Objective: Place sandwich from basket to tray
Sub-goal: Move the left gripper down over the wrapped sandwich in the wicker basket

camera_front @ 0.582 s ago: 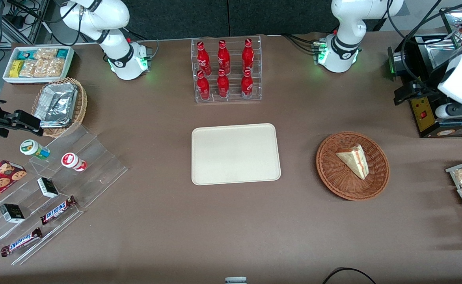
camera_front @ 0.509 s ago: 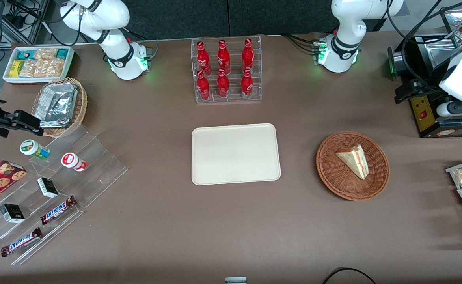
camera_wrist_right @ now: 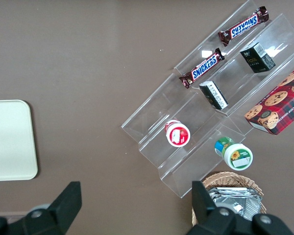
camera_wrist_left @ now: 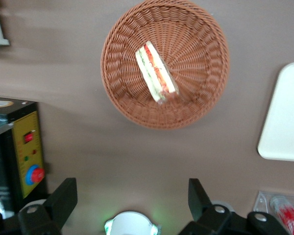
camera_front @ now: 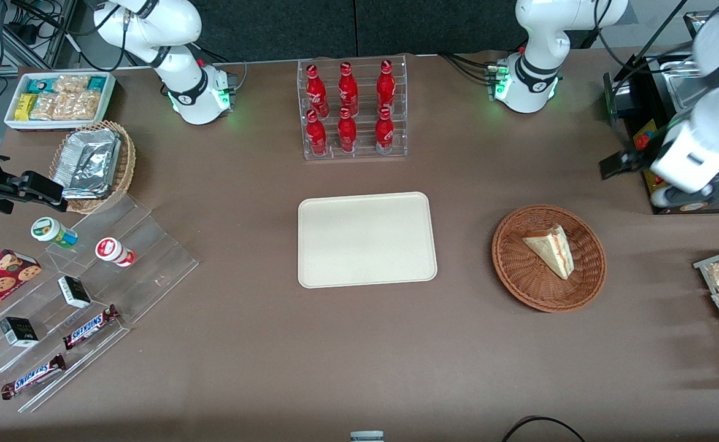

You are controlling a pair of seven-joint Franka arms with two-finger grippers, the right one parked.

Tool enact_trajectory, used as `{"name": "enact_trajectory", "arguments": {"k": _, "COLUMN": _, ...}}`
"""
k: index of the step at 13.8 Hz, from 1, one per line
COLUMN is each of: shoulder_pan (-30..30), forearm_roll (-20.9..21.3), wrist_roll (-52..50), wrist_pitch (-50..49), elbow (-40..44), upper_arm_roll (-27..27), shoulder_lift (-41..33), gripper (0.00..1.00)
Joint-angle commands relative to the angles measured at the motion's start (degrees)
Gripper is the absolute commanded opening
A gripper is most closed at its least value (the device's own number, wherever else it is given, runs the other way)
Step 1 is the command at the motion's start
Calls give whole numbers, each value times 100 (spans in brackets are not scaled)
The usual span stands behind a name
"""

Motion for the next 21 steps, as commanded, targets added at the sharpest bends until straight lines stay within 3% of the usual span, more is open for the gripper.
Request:
{"name": "enact_trajectory", "arguments": {"k": 1, "shoulder_pan": -3, "forearm_roll": 84, "wrist_roll": -962, "wrist_pitch": 992, "elbow": -851, "upper_arm_roll": -14, "shoulder_lift": -170, "gripper": 100}}
{"name": "enact_trajectory", "arguments": {"k": 8, "shoulder_pan": -30, "forearm_roll": 84, "wrist_roll": -2309, "wrist_pitch": 3138, "elbow": -2188, "upper_arm_roll": -15, "shoulder_lift": -12, "gripper": 100}}
{"name": "enact_trajectory", "arguments": {"k": 11, "shoulder_pan": -30, "forearm_roll": 84, "wrist_roll": -3075, "wrist_pitch": 3692, "elbow": -2224, "upper_arm_roll": -23, "shoulder_lift": 322, "gripper": 100}}
{"name": "enact_trajectory", "arguments": {"k": 21, "shoulder_pan": -47, "forearm_roll": -30, "wrist_roll": -3392, "wrist_pitch": 4792, "elbow": -2312, "upper_arm_roll": -23, "shoulder_lift": 1333, "gripper": 100}}
